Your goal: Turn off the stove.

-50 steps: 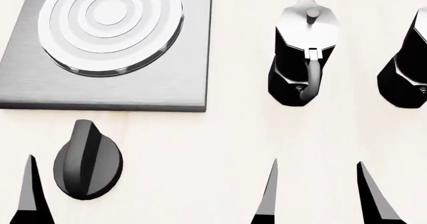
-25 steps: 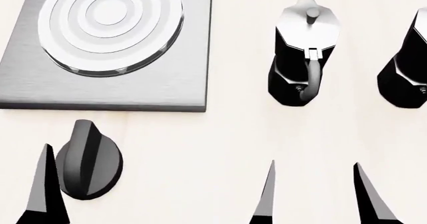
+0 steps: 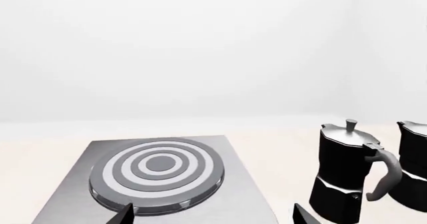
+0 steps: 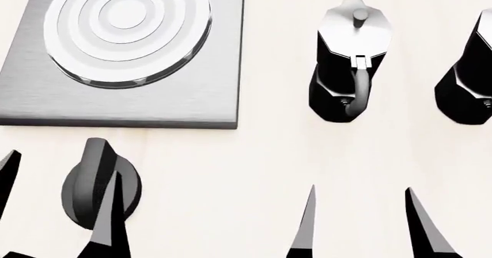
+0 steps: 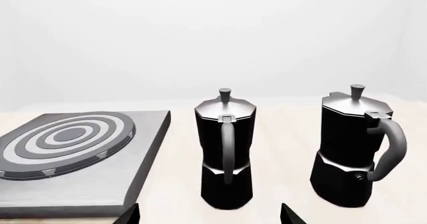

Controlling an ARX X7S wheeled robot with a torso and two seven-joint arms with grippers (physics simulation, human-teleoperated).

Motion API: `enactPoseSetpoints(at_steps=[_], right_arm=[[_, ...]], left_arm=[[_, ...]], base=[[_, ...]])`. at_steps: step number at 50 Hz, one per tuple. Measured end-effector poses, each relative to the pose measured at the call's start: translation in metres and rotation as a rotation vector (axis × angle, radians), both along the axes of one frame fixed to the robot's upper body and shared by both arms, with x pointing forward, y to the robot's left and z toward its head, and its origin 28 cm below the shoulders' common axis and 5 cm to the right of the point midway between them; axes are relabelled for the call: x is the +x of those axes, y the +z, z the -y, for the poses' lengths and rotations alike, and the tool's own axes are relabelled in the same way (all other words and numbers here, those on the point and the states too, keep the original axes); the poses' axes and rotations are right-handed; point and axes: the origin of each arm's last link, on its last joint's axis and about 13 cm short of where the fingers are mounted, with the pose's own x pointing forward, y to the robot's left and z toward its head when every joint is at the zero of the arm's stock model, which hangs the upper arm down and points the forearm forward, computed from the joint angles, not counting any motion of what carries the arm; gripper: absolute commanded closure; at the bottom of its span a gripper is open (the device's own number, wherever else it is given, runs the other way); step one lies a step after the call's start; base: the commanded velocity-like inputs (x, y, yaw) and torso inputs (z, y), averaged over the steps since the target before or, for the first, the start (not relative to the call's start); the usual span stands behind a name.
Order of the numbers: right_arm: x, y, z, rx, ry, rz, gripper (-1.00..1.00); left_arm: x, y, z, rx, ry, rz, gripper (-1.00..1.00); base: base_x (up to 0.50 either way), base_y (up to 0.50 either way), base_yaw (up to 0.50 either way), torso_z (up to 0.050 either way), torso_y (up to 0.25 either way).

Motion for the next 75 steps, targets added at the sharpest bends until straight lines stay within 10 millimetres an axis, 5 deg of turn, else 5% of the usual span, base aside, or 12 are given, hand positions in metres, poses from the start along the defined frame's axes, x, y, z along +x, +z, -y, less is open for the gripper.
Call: enactPoseSetpoints(at_steps=[75], right_arm=[[0.0,-0.001,0.0,0.001,0.017,-0.014,-1.0]], left_arm=[[0.056,-0.058,-0.006,0.073,0.217,-0.054,-1.0]], base=[[0.0,0.0,0.0,0.0,0.0]])
